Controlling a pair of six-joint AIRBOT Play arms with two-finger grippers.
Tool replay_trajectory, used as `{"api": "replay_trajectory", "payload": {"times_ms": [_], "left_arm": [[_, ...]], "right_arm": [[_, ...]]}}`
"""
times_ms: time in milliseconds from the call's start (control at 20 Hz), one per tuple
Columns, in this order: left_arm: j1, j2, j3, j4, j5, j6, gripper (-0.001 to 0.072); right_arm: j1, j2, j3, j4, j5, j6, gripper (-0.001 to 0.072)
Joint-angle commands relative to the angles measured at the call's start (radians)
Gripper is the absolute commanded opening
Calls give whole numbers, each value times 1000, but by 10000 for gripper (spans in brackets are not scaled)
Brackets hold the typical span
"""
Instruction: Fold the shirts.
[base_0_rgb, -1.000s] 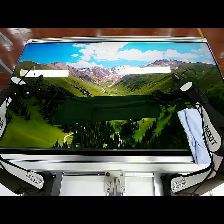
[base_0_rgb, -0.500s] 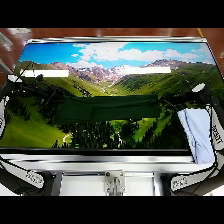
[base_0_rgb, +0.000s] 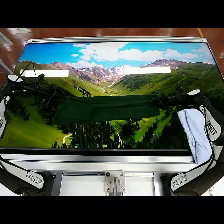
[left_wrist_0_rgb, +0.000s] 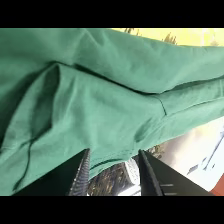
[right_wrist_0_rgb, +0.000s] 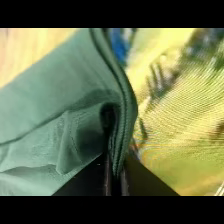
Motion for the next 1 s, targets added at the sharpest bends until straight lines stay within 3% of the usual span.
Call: {"api": "replay_trajectory", "payload": {"times_ms": [0,300,350,450,500,750,950], "left_arm": [[0,0,1,-9,-2,0,405],[-37,0,1,-10,3,4,366],[-52,0,1,-10,3,4,288],[-94,0,0,-32,9,13,249],[-122,0,0,-65,20,29,178],[-301,-1,0,-260,196,77,59],[-502,-7,0,-283,365,93,46]], "right_arm": [[-1,17,2,41,18,-65,61],[-4,146,2,27,66,-83,60],[-7,166,2,28,84,-71,60],[-17,209,2,27,118,-69,60],[-20,231,2,25,129,-64,61],[-50,362,2,23,167,-31,60],[-81,486,2,23,207,-23,60]]}}
